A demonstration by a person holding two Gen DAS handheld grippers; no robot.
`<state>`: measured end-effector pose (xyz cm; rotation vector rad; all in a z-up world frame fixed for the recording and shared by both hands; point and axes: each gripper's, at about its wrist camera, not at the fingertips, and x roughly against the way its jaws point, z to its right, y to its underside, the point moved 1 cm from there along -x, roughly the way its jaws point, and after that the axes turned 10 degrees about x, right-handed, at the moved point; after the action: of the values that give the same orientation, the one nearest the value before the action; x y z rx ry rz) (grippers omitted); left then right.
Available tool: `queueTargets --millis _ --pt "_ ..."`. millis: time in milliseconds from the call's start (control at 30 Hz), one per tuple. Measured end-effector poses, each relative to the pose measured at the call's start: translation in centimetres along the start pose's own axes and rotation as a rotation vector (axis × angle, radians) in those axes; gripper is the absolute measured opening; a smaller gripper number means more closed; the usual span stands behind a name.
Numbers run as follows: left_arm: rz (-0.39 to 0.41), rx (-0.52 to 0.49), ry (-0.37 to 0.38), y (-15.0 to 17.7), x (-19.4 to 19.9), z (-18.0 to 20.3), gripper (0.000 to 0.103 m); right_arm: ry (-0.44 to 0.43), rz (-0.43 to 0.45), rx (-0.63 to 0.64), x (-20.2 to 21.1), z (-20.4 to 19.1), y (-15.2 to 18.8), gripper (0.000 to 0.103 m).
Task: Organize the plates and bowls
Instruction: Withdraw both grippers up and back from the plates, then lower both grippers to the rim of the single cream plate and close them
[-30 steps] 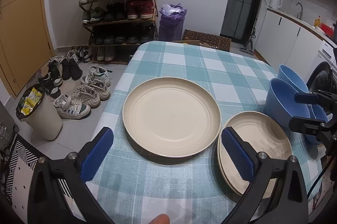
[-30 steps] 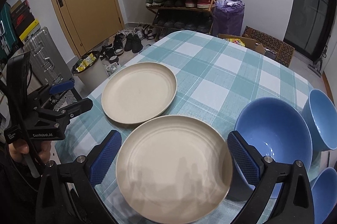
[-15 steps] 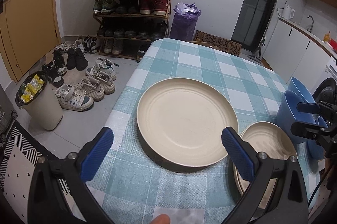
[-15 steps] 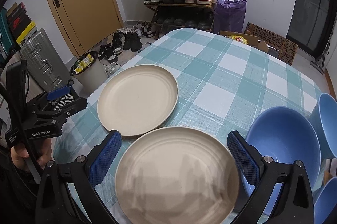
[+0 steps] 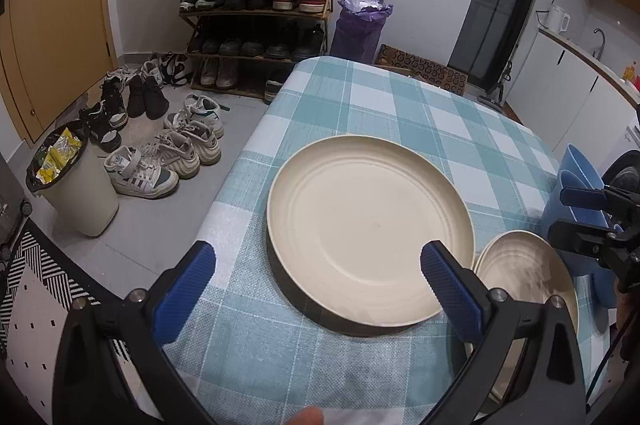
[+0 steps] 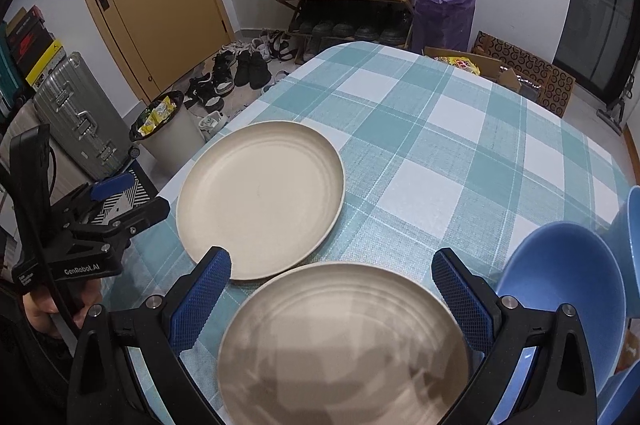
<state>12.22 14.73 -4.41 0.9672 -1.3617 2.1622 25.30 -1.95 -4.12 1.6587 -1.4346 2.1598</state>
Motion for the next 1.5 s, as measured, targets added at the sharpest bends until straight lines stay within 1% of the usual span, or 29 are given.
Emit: queueTargets --millis 500,767,867,1100,1167,1300,1333,1433,1467,1500 --pt "-0.057 0.017 -0.027 -0.5 -2.7 -0.8 0.103 -0.036 -0.038 -0.019 -3.9 -0.1 -1.6 0.102" --pt "-0.085 0.023 -0.026 -0.6 -3.8 -1.3 0.102 -0.057 -0.058 -0.029 -5.8 0.2 -2.0 0.102" --pt "-0.098 0.018 -0.024 -0.6 -4.2 -1.3 0.101 -0.058 -0.073 -0.012 -6.6 0.1 -2.1 0.102" --pt "-0.104 0.002 -0.018 -0.6 -4.5 -1.3 0.099 -0.065 -0.094 -0.009 -8.4 0.0 -2.3 0.101" --pt "-0.105 0.000 -0.018 -0.6 -4.6 -1.3 0.099 -0.073 -0.093 -0.010 -8.7 0.0 -2.4 0.099" --pt "-0.111 0.001 -0.021 -0.6 -4.7 -1.5 0.092 -0.094 -0.106 -0.004 -9.3 -0.2 -2.6 0.086" --pt "-0.112 0.001 -0.020 -0.6 -4.7 -1.5 0.091 -0.101 -0.109 -0.004 -9.5 -0.2 -2.6 0.084" --pt "-0.114 -0.002 -0.016 -0.6 -4.8 -1.5 0.090 -0.108 -0.112 -0.003 -9.7 -0.3 -2.6 0.083" --pt "-0.115 -0.004 -0.014 -0.6 -4.8 -1.5 0.087 -0.109 -0.113 -0.004 -9.7 -0.2 -2.6 0.082" --pt "-0.119 -0.003 -0.008 -0.6 -4.9 -1.5 0.081 -0.110 -0.113 -0.005 -9.8 -0.2 -2.6 0.078"
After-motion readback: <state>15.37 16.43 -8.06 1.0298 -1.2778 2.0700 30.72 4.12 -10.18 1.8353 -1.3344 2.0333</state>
